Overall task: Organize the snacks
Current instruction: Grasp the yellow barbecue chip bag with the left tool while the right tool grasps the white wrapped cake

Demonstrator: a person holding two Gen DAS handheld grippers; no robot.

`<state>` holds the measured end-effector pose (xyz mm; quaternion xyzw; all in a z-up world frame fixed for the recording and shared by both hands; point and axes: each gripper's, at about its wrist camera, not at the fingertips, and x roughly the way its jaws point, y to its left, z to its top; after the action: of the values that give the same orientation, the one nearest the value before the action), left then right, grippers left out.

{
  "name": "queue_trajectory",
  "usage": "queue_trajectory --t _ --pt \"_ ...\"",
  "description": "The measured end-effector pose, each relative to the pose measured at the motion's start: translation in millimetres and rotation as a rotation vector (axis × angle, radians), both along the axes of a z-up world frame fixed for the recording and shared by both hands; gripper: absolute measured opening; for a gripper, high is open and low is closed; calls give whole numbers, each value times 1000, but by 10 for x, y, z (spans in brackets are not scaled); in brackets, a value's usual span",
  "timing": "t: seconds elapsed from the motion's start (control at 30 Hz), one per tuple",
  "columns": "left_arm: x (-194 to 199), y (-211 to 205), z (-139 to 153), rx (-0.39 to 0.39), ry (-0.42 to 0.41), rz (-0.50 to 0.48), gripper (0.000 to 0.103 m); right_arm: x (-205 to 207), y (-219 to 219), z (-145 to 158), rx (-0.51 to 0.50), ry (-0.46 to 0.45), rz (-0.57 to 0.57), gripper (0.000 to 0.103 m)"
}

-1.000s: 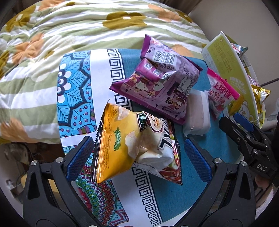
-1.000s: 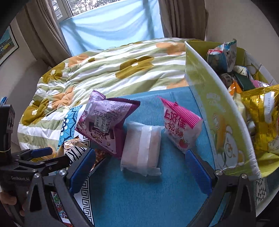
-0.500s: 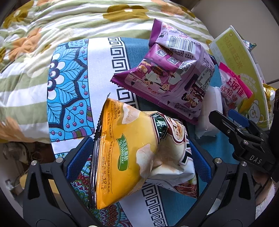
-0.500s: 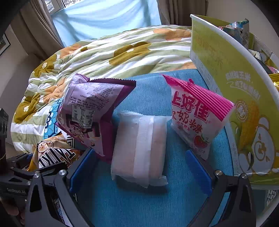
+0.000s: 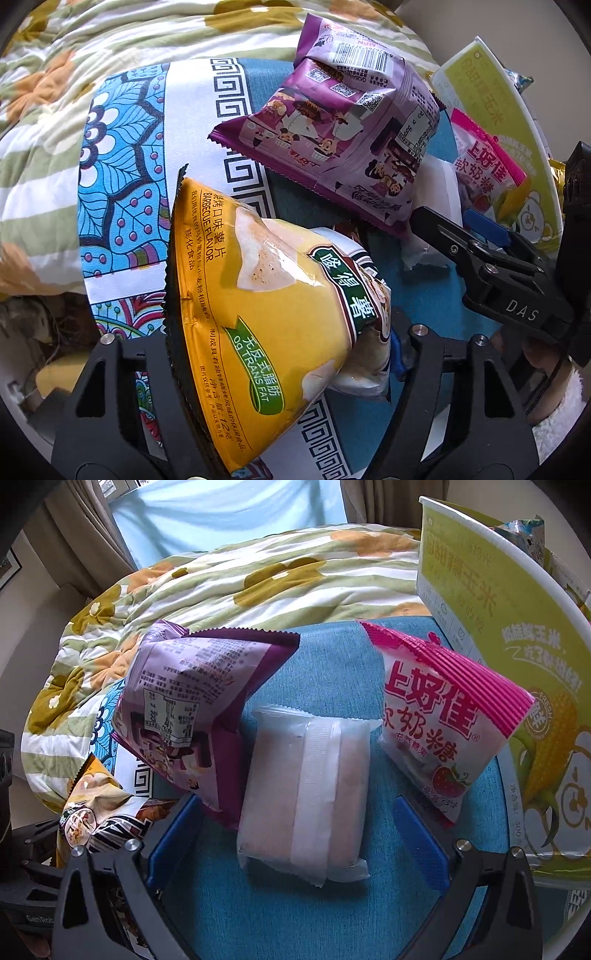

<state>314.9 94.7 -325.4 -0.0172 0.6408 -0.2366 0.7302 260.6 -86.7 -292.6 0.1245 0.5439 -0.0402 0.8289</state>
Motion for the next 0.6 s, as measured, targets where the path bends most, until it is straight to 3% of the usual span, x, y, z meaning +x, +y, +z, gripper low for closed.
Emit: queue_trajectory --t 0.27,0.4,0.47,0.6 --pt "-34 57 96 35 -36 -5 68 52 -2 -52 -39 10 6 101" --pt "-43 93 100 31 -28 8 68 73 -50 -96 -35 22 -6 97" --pt "-38 99 98 31 -30 9 68 96 -53 -127 -41 35 -4 88" --pt "-37 92 97 30 -28 14 68 132 -2 -156 -67 42 4 87"
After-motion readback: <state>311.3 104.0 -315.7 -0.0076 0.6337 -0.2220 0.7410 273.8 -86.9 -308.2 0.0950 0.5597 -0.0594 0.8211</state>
